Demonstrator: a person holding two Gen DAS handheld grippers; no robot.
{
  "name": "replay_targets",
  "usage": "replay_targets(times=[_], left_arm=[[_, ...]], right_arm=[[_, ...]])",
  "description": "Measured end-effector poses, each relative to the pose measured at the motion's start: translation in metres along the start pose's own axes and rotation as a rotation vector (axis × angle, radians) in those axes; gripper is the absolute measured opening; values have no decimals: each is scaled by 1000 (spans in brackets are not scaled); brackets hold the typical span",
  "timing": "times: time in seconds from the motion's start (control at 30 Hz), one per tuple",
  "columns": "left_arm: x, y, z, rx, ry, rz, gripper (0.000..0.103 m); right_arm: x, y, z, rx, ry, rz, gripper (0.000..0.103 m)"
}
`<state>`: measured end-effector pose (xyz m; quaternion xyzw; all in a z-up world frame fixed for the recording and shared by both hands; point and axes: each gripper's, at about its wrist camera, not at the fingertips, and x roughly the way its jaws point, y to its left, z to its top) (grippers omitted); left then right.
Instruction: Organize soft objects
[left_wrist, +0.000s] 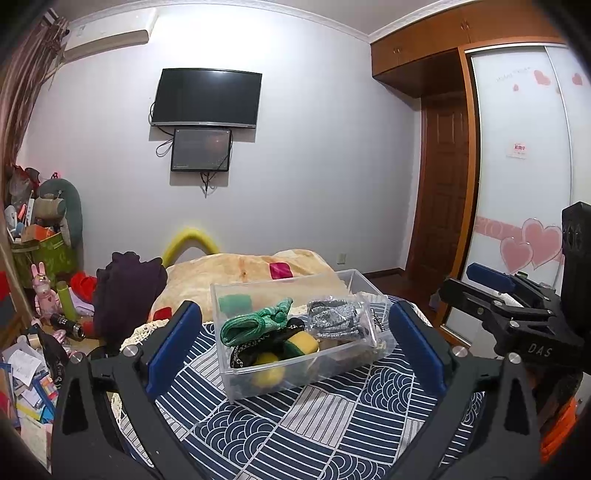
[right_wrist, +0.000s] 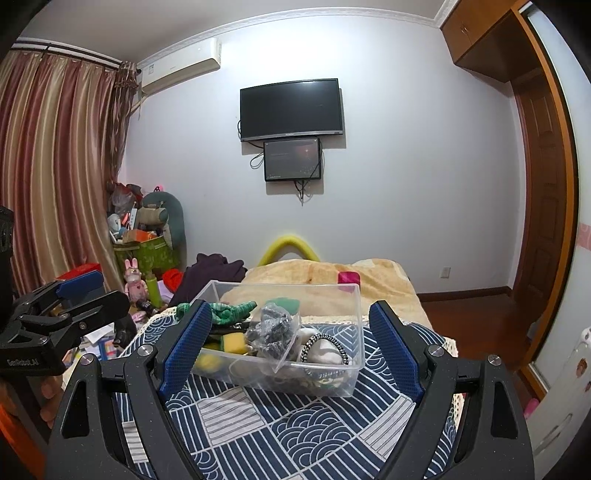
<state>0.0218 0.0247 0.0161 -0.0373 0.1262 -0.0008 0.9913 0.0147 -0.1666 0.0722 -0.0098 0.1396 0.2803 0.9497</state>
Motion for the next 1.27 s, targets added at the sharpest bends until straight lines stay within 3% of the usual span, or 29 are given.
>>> replay_targets(times=[1.27], left_arm=[[5, 4, -3, -34, 35, -23, 103]], right_arm=[[3, 4, -3, 2, 19, 5, 86]])
